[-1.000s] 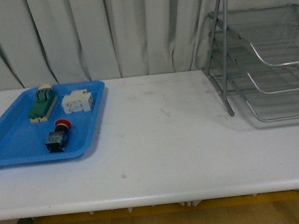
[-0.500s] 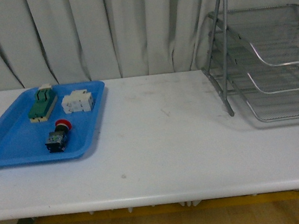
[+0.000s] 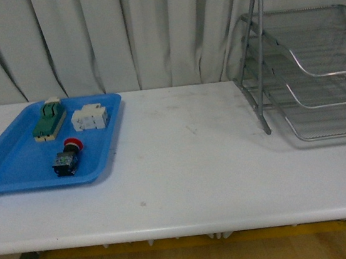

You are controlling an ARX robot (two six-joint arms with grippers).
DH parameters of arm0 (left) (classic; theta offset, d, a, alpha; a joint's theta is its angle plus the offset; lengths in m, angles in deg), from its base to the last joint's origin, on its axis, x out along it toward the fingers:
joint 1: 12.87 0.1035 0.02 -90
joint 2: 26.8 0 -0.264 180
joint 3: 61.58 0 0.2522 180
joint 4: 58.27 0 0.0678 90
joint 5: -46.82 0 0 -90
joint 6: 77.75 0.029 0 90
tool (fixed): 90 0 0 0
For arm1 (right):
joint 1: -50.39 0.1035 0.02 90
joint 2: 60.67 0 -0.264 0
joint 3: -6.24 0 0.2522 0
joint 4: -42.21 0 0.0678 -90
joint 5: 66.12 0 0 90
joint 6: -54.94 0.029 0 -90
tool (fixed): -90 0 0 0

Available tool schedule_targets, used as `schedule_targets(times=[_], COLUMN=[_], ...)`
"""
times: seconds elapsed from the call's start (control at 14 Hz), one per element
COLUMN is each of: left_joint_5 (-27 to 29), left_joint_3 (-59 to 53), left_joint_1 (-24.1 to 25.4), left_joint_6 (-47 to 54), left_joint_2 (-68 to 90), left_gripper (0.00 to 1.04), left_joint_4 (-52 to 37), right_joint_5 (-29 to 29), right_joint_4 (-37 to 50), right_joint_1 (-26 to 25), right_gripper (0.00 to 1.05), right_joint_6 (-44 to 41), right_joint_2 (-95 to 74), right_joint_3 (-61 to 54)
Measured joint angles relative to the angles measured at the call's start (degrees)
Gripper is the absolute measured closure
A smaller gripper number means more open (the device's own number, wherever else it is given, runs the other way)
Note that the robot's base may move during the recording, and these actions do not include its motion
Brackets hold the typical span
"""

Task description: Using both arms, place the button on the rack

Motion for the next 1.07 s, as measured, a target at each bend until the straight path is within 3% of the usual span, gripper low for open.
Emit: schedule_targets(times=[0.57,0.64,0.71,0.79,0.86,0.93,1.0,1.07], left_joint_5=[0.0,0.0,-0.1,0.0,0.0,0.0,0.0,0.0], left_joint_3=[0.0,0.0,0.0,0.0,0.0,0.0,0.0,0.0], left_joint_1=[0.0,0.0,0.0,0.0,0.0,0.0,0.0,0.0], left_joint_6=[0.0,0.0,0.0,0.0,0.0,0.0,0.0,0.0], left_joint_2=[0.0,0.0,0.0,0.0,0.0,0.0,0.0,0.0], left_gripper=[0.07,0.07,0.07,0.07,0.07,0.07,0.07,0.07], left_joint_4=[0.0,0.0,0.0,0.0,0.0,0.0,0.0,0.0], right_joint_5=[0.0,5.6,19.2,29.3,32.1,31.3,29.7,29.2], right_joint_4=[0.0,0.7,8.4,20.2,37.0,46.4,54.6,57.3], right_joint_1=[0.0,-1.9,-9.2,-13.7,-17.8,-20.3,-22.3,-23.3], right_gripper=[0.06,0.06,0.06,0.06,0.06,0.06,0.06,0.06], right_joint_6=[0.0,1.2,4.0,7.0,10.9,14.4,19.0,22.0], right_joint_2=[0.0,-1.0,-9.7,-21.7,-39.2,-50.6,-63.5,-70.6], right_joint_3=[0.0,0.1,0.9,3.3,9.2,14.4,20.6,24.2])
